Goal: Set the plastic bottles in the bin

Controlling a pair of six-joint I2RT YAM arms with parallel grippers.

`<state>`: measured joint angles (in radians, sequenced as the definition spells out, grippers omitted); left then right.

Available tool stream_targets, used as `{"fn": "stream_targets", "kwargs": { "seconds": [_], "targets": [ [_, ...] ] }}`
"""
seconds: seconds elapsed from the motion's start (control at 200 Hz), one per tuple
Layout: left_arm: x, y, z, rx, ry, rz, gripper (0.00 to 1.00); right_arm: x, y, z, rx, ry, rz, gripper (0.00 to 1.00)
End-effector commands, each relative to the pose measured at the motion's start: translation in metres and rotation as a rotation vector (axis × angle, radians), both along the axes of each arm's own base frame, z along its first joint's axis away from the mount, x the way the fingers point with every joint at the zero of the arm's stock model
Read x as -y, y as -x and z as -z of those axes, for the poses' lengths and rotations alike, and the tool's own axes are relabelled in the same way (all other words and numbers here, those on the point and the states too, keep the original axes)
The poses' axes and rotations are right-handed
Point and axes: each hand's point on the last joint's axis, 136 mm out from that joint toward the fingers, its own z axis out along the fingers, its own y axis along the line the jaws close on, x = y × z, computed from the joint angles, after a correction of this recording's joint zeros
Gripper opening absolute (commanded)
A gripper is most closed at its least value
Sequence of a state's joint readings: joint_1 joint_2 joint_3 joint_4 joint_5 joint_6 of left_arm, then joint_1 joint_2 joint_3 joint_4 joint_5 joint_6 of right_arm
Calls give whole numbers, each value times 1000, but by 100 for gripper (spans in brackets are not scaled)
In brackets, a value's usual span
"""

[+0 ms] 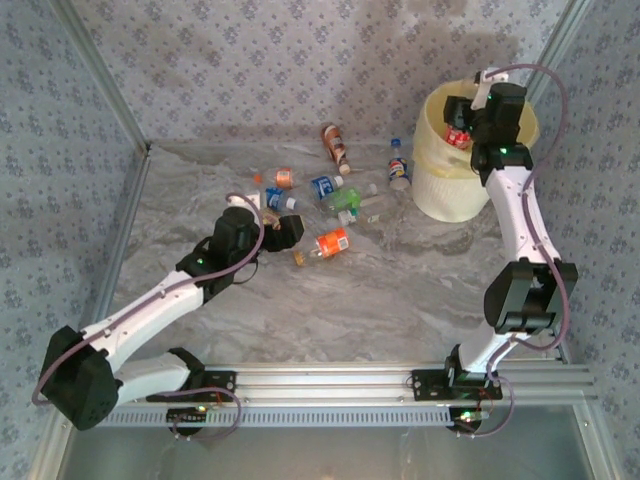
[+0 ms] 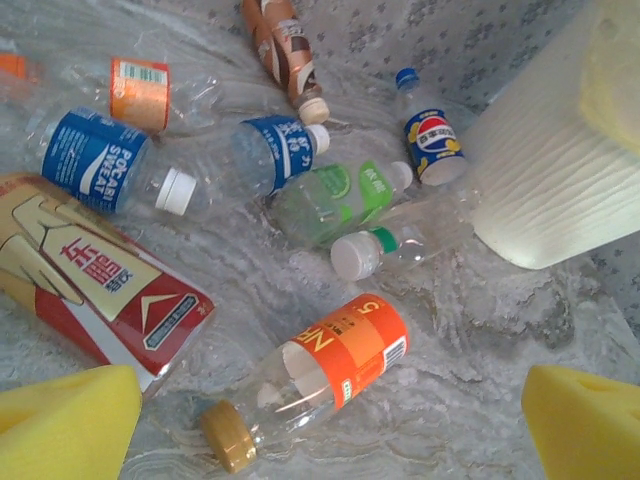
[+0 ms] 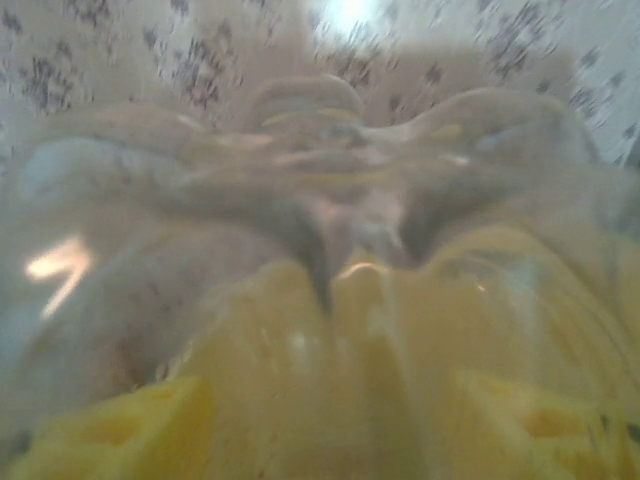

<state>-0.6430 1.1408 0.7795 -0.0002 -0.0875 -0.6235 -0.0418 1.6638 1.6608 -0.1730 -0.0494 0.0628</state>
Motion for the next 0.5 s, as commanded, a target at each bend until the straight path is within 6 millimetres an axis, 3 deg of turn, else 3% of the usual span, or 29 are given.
{"fn": "stream_targets", "kwargs": {
  "seconds": [0.0, 0.2, 0.495],
  "targets": [
    [-5, -4, 5, -22, -7, -34, 98, -11, -3, 34, -101, -30, -63, 64],
    [-5, -3, 12, -41, -17, -35, 98, -14, -7, 50, -145, -49, -77, 79],
    [-7, -7, 25, -80, -29, -61, 98, -15, 3, 26, -99, -53, -83, 82]
  ]
}}
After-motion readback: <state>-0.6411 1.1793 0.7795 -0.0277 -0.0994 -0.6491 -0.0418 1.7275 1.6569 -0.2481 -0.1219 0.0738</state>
